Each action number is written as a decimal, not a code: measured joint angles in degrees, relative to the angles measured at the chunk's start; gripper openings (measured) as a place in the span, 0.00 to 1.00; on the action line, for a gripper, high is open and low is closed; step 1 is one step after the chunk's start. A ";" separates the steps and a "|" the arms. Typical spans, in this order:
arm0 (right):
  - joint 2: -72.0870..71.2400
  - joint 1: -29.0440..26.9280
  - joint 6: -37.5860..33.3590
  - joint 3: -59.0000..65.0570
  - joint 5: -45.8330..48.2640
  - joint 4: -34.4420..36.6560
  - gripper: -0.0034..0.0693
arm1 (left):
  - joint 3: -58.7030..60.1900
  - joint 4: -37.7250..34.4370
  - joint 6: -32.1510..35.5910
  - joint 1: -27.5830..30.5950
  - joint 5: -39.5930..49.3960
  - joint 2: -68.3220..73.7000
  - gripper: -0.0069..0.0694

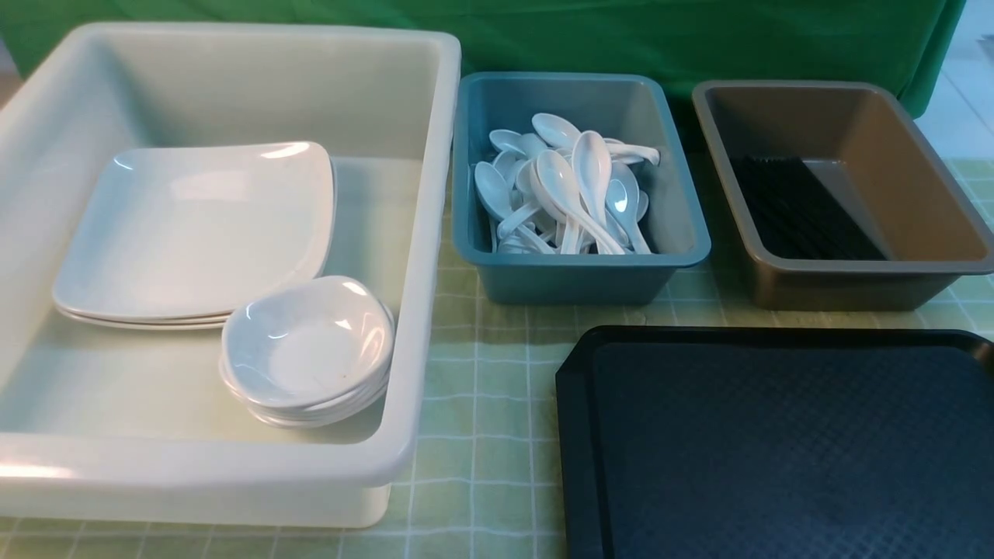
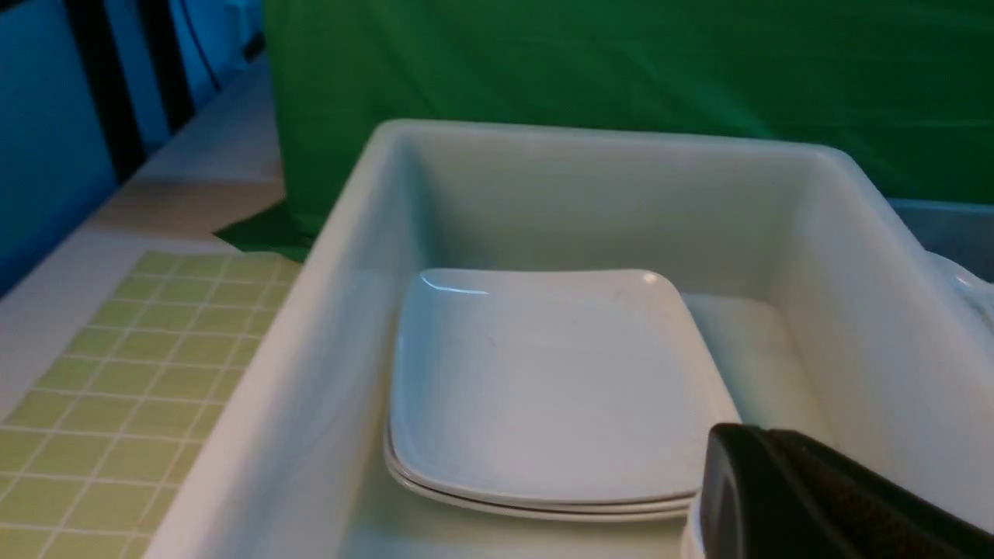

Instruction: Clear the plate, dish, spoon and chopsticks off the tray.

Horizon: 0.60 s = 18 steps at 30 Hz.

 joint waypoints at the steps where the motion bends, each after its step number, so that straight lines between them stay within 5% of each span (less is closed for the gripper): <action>1: 0.00 0.00 0.00 0.00 0.00 0.00 0.38 | 0.96 0.22 0.18 0.00 -1.22 0.00 0.07; 6: 0.00 0.00 0.00 0.00 -0.05 0.00 0.38 | 5.40 6.17 -1.31 -0.81 -3.89 -3.27 0.07; 14: 0.00 0.00 0.00 0.00 -0.05 0.00 0.38 | 21.39 21.32 -26.46 -12.88 -13.78 -12.61 0.07; 18: 0.00 0.00 0.00 0.00 -0.05 0.00 0.38 | 27.34 26.17 -30.70 -17.33 -15.68 -16.64 0.07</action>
